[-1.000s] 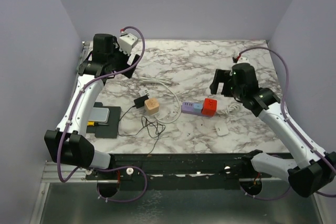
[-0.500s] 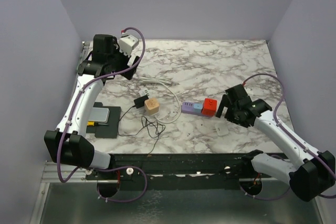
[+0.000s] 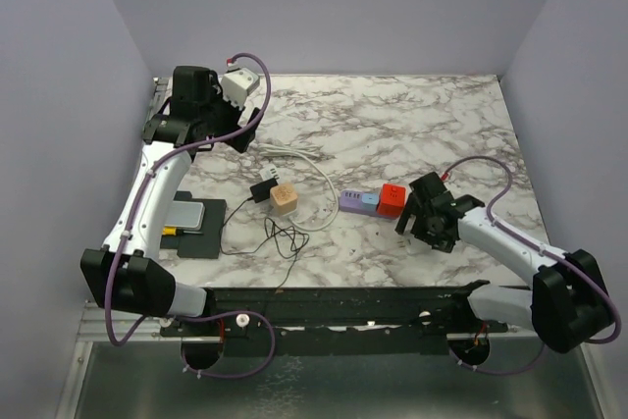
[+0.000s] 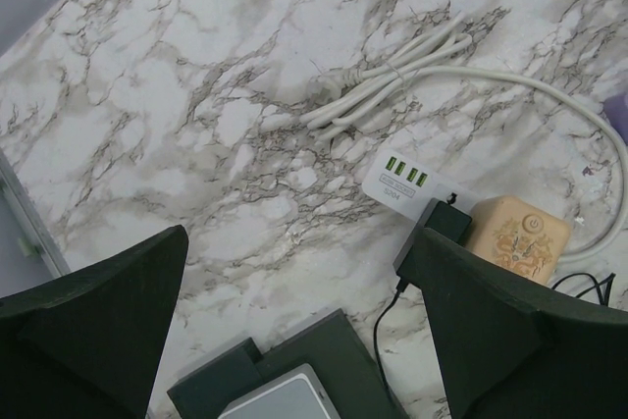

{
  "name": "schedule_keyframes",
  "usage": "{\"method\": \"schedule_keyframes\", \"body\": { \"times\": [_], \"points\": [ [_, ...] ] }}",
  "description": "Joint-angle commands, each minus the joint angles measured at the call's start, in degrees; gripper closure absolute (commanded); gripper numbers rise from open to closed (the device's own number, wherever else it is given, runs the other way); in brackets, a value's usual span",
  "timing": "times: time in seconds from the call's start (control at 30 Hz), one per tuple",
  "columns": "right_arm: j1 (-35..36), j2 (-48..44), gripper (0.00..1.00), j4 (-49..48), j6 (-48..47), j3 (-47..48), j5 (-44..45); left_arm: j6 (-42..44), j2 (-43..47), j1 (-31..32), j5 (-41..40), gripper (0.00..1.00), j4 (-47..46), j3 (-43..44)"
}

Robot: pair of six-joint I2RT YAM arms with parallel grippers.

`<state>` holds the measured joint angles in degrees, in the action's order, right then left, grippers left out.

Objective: Insert the plug
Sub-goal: Move the plug to the center of the board.

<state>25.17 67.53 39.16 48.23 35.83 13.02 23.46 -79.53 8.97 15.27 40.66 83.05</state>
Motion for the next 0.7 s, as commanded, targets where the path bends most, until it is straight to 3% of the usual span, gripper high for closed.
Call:
{"method": "schedule_keyframes", "body": {
  "times": [0.0,0.1,0.33,0.67],
  "points": [
    [0.19,2.76,0.00,-5.48,1.29,-2.17,-0.92,0.57,2.20,0.02,2.24,0.01,2.55,0.41],
    [0.21,3.25,0.01,-7.46,0.72,-3.47,-3.05,0.71,2.72,-0.01,2.20,0.01,2.71,0.19],
    [0.56,2.78,0.17,-10.39,0.66,-5.01,-8.76,0.71,2.91,0.02,2.73,0.01,3.10,0.44],
    [6.89,4.78,0.25,-9.67,3.44,-4.81,-7.75,0.93,3.27,-0.03,4.08,0.01,4.56,0.98]
  ]
}}
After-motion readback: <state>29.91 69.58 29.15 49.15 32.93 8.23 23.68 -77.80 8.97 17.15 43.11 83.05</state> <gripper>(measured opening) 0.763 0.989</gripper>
